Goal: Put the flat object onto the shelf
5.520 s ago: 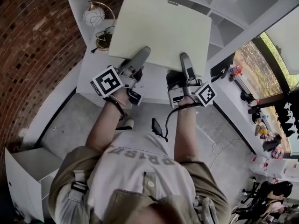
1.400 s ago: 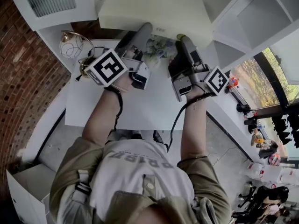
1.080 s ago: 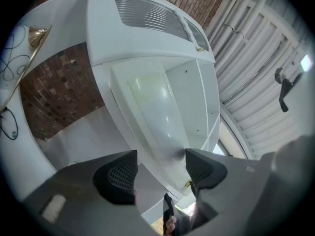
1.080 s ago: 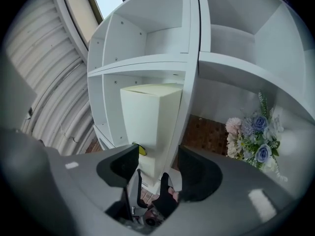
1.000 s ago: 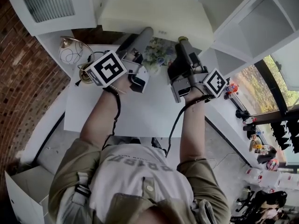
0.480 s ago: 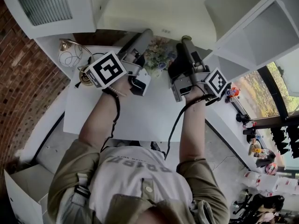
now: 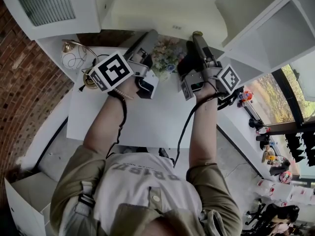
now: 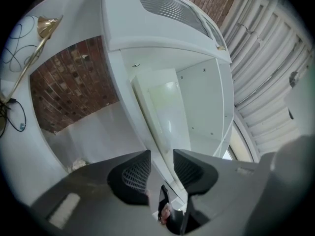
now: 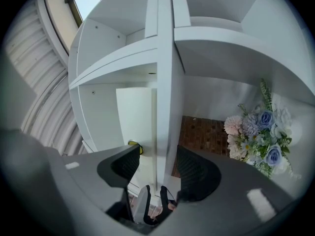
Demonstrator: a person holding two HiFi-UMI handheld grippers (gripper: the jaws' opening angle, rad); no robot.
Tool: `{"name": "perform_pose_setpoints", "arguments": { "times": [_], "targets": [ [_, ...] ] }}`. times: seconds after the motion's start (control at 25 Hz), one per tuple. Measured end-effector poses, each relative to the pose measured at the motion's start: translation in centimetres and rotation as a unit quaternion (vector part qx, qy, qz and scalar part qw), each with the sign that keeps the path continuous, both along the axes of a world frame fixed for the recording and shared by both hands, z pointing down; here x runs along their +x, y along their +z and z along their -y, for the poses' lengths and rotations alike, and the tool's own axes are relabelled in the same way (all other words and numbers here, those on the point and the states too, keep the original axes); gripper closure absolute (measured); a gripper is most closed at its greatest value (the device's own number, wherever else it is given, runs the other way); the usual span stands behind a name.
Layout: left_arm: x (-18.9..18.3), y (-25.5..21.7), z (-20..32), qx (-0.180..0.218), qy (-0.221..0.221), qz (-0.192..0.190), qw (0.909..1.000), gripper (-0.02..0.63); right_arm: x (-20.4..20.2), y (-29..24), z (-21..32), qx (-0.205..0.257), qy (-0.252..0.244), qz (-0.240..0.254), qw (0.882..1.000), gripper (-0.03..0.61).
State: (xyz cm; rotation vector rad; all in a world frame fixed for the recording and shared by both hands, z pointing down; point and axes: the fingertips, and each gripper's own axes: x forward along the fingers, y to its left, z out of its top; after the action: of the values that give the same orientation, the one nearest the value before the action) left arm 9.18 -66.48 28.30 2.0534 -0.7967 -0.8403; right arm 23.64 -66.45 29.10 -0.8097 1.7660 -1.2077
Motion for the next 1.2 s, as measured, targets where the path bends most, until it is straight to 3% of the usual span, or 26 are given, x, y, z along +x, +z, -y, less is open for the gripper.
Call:
{"name": "perform_pose_setpoints", "arguments": {
  "times": [0.36, 0.6, 0.72, 0.84, 0.96, 1.08, 1.2],
  "targets": [
    [0.1, -0.1, -0.2, 0.006, 0.003, 0.008, 0.9999, 0.456, 0.2, -0.1, -0.2, 0.011, 0.013, -0.008, 1.0, 0.334],
    [-0.9, 0.3, -0.7, 0.01, -0.005, 0.014, 0.9998, 0.456, 0.7, 0.2, -1.7, 0.046, 0.054, -0.093, 0.993, 0.336],
    [-1.5, 0.7, -1.7, 0.027, -0.009, 0.041, 0.9987, 0.456, 0.3, 0.6, -3.1, 0.068, 0.067, -0.154, 0.983, 0.339],
    [-2.0, 1.5, -3.2, 0.055, -0.016, 0.104, 0.9929, 0.456, -0.4, 1.1, -5.0, 0.094, 0.086, -0.231, 0.965, 0.402],
    [-3.1, 3.0, -5.0, 0.082, -0.035, 0.185, 0.9786, 0.456, -1.1, 2.4, -7.3, 0.095, 0.11, -0.309, 0.94, 0.425],
    [-3.9, 4.5, -7.2, 0.112, -0.049, 0.266, 0.9563, 0.483, -1.2, 3.9, -9.8, 0.091, 0.148, -0.383, 0.907, 0.473],
    [-4.5, 6.0, -9.3, 0.138, -0.066, 0.345, 0.9258, 0.514, -1.7, 5.2, -12.3, 0.09, 0.18, -0.455, 0.868, 0.537]
  ]
}}
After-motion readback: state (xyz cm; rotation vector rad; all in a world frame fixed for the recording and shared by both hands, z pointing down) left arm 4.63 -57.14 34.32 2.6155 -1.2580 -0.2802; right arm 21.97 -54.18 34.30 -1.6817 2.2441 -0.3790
